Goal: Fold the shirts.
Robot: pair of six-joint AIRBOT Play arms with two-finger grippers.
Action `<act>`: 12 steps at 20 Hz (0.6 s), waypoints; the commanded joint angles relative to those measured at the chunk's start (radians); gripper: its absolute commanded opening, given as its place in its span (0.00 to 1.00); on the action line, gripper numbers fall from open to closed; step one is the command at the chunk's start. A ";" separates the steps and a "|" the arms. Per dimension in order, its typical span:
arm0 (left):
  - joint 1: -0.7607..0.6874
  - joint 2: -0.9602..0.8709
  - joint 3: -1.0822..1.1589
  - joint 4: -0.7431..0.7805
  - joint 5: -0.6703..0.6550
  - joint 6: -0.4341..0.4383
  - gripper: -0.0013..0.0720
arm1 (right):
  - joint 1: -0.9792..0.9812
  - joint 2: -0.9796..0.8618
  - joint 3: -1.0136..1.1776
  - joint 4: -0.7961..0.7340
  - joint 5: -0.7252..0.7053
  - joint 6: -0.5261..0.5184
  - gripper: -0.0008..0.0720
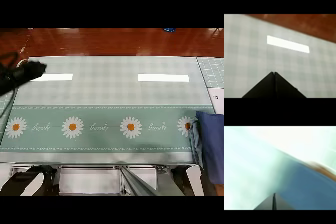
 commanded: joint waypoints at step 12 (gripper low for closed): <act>-0.211 -0.463 0.334 0.316 -0.340 -0.201 0.04 | 1.263 -0.665 0.324 -0.574 -0.041 0.164 0.05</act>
